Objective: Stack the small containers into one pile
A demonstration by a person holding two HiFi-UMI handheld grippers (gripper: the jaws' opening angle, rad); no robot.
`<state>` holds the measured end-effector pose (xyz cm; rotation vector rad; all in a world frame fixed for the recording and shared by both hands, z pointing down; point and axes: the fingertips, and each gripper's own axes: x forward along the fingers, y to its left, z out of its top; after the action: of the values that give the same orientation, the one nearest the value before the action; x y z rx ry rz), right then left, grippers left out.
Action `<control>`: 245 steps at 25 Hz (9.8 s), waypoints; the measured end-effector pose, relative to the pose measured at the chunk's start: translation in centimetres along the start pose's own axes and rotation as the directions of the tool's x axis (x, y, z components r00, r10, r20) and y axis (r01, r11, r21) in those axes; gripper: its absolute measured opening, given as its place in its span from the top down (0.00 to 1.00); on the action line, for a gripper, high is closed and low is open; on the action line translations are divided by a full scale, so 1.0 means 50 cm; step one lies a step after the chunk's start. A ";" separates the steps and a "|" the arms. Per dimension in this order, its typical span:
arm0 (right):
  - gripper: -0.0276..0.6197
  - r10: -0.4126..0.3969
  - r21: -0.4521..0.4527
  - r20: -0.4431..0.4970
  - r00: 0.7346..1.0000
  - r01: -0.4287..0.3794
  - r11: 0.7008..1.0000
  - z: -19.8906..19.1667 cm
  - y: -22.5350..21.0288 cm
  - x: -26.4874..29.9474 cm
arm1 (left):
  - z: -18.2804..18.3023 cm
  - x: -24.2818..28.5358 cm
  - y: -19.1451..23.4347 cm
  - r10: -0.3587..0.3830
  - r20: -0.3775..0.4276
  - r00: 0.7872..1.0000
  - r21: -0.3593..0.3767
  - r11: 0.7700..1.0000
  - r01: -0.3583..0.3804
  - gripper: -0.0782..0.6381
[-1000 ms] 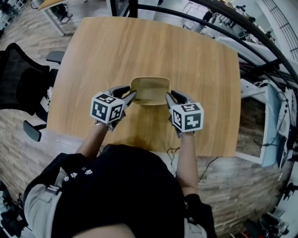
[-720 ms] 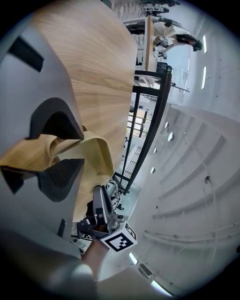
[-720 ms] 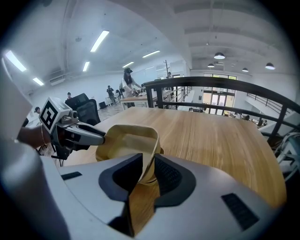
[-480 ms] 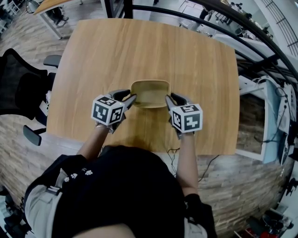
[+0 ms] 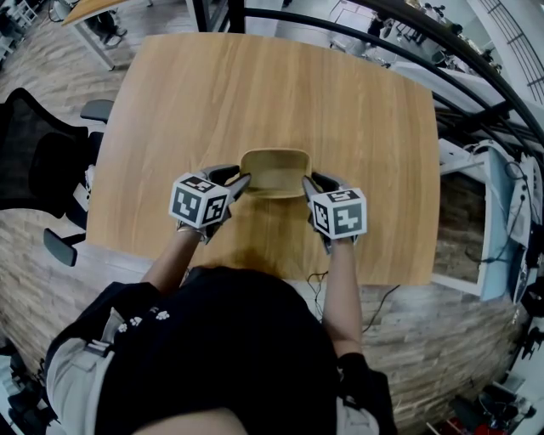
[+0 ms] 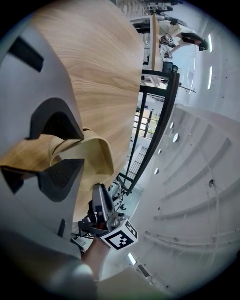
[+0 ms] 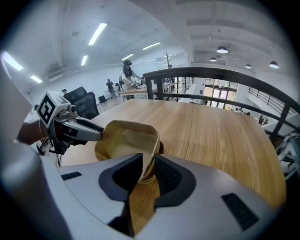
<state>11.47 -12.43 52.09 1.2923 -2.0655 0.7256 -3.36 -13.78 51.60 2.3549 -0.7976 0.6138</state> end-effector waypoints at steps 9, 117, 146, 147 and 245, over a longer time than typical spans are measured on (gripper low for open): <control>0.82 0.015 0.020 0.043 0.999 -0.016 1.000 0.027 -0.005 -0.004 | 0.020 -0.009 0.005 -0.022 0.025 0.999 0.012 1.000 0.022 0.70; 0.90 0.270 0.284 -0.071 0.960 -0.240 0.928 -0.036 0.017 0.009 | -0.063 0.006 0.012 -0.402 -0.262 0.878 -0.471 0.847 0.247 0.85; 0.65 0.135 -0.235 0.119 0.984 -0.104 0.966 0.091 0.023 0.006 | -0.023 -0.043 0.012 -0.228 -0.217 0.949 0.002 0.972 0.234 0.83; 0.65 0.128 -0.285 0.107 0.986 -0.093 0.954 0.099 0.029 0.016 | -0.010 -0.046 0.014 -0.217 -0.188 0.958 0.017 0.974 0.224 0.83; 0.91 0.063 -0.158 0.296 0.953 -0.016 0.987 0.136 0.048 -0.141 | 0.122 -0.098 -0.085 -0.011 0.137 0.990 0.414 0.909 -0.047 0.83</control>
<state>10.45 -12.16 42.03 1.3423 -2.3433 0.3926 -2.65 -12.96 42.74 2.8084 -0.8121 0.6919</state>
